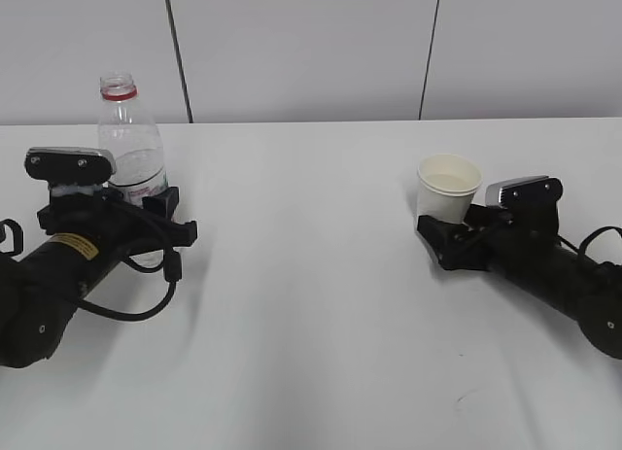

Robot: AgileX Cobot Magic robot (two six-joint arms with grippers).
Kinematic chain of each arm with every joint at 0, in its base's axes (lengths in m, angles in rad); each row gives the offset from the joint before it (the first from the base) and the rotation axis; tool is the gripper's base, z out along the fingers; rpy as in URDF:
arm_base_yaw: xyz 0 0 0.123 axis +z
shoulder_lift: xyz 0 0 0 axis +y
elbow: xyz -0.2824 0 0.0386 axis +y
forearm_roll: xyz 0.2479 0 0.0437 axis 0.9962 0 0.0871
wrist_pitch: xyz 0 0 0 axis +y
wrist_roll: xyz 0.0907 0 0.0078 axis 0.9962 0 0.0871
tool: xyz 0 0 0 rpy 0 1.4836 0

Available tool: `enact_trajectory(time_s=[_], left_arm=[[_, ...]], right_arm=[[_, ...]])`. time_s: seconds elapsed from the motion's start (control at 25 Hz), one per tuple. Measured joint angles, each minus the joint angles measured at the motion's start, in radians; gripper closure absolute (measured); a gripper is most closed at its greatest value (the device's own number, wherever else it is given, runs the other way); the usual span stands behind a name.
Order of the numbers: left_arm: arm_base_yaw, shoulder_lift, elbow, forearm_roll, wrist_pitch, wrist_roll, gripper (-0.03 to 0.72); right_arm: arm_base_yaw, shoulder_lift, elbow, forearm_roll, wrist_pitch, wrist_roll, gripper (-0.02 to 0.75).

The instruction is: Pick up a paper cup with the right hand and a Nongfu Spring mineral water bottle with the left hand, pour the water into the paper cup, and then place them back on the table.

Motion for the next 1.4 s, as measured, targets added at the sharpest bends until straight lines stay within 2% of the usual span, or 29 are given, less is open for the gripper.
enact_trajectory(time_s=[0.36, 0.88, 1.16, 1.24, 1.4], left_arm=[[0.0, 0.0, 0.0, 0.0, 0.0, 0.0, 0.361], [0.0, 0.025, -0.034, 0.002, -0.005, 0.0, 0.361], [0.0, 0.049, -0.039, 0.005, -0.045, 0.0, 0.361], [0.0, 0.049, -0.04, 0.005, -0.045, 0.0, 0.333], [0.0, 0.053, -0.04, 0.005, -0.034, 0.0, 0.178]], right_arm=[[0.0, -0.06, 0.103, 0.02, -0.002, -0.009, 0.141], [0.0, -0.259, 0.324, 0.047, -0.002, -0.012, 0.146], [0.0, -0.326, 0.386, 0.048, -0.002, -0.013, 0.146], [0.0, -0.339, 0.394, 0.048, -0.002, -0.013, 0.146], [0.0, -0.352, 0.396, 0.048, -0.002, -0.013, 0.146]])
